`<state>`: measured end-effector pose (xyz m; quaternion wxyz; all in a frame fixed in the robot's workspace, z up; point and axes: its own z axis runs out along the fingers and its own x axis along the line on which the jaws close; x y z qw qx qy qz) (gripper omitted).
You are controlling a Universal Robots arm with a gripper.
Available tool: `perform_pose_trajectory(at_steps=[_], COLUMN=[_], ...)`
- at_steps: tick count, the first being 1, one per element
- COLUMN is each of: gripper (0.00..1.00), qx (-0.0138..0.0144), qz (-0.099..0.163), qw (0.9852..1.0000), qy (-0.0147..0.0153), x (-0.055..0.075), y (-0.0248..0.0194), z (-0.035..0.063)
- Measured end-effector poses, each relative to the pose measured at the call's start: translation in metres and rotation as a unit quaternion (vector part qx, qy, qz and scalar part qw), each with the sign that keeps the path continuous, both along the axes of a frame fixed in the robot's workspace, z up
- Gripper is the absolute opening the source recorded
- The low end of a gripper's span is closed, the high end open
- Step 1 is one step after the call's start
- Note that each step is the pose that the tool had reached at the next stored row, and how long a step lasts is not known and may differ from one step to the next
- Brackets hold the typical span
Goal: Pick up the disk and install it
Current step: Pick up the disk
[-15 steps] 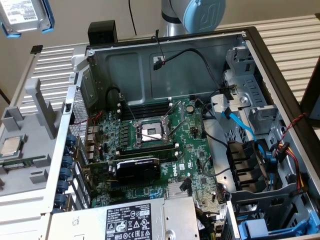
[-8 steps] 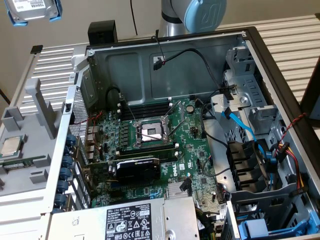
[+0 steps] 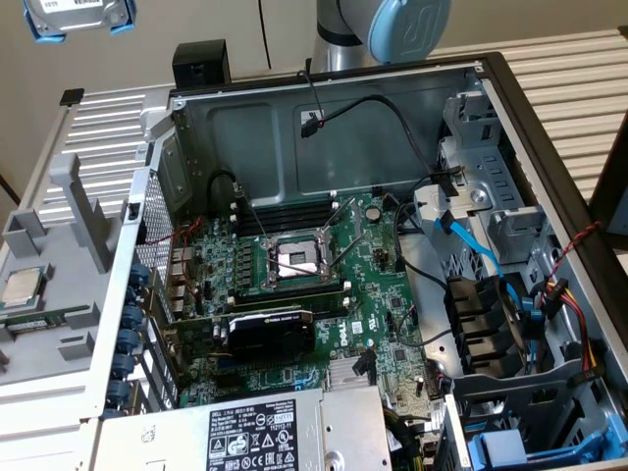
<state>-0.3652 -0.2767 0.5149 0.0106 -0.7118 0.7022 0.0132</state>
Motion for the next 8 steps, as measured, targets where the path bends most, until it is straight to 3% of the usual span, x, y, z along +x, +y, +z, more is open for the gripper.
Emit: perform_pose_trajectory(at_steps=[8], gripper=[0.37], qx=[0.0001], qz=[0.000], qw=[1.0000], qy=[0.0022], x=[0.024], y=[-0.0198], z=[0.0078])
